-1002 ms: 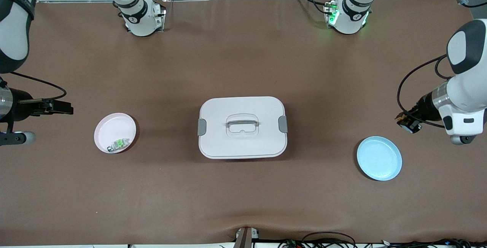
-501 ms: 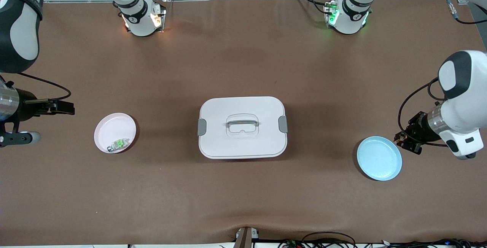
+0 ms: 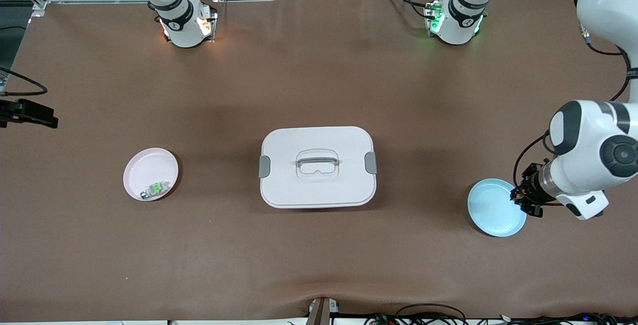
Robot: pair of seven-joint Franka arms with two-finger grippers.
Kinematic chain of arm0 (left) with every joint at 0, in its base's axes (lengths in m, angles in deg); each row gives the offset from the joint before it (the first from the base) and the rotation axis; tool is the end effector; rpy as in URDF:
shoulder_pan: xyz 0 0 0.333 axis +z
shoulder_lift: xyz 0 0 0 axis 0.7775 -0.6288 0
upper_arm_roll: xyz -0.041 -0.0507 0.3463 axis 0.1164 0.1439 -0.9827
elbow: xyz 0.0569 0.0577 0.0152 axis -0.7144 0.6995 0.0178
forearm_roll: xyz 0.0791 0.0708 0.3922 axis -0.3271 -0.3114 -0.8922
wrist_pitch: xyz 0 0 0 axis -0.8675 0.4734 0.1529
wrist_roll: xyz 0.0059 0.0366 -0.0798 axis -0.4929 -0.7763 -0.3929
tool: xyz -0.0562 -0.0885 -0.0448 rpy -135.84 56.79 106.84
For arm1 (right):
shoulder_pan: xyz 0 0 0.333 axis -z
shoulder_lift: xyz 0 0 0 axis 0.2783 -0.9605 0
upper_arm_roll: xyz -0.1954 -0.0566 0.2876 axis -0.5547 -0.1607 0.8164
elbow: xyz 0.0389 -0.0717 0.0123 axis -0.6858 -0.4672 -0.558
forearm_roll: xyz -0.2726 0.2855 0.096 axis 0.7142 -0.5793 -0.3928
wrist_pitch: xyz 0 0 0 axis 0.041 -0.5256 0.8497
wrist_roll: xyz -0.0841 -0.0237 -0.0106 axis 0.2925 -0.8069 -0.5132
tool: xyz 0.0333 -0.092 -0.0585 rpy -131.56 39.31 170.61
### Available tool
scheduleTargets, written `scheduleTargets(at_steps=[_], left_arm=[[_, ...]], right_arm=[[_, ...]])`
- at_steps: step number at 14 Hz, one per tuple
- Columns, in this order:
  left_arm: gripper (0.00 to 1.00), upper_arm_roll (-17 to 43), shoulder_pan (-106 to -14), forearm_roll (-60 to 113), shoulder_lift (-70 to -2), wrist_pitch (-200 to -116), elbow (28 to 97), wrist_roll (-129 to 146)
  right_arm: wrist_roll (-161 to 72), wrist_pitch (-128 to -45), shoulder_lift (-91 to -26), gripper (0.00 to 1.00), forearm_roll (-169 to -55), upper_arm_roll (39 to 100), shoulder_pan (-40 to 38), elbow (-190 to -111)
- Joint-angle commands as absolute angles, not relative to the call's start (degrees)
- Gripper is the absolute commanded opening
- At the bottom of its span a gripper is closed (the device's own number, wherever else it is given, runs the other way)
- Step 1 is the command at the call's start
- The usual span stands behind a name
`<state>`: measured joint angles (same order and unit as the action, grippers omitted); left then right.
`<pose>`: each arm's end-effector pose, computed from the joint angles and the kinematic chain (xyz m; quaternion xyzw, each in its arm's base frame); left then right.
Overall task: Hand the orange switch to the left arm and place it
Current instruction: 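Lower the switch with the left gripper onto the light-blue plate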
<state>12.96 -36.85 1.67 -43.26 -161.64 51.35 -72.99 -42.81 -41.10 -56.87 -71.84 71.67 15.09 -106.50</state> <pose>0.7292 -0.0020 0.3496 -0.7740 -0.6322 -0.0311 0.0167 0.6473 -0.0238 0.6789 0.9974 0.0018 -0.0622 0.0354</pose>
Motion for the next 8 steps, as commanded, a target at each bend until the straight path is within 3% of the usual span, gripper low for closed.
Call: scheduleTargets(at_steps=[1, 8], left_arm=[[0.0, 12.84, -36.53, 0.47, -45.02, -163.62, 50.8, -76.98], [0.0, 12.58, -36.45, -1.55, -48.72, -170.74, 53.34, -80.33]], right_arm=[[-42.57, -42.23, -56.11, 1.0, -72.14, 72.77, 15.19, -107.4], [-42.22, -43.64, -54.36, 1.0, -75.11, 72.51, 15.37, -107.4]])
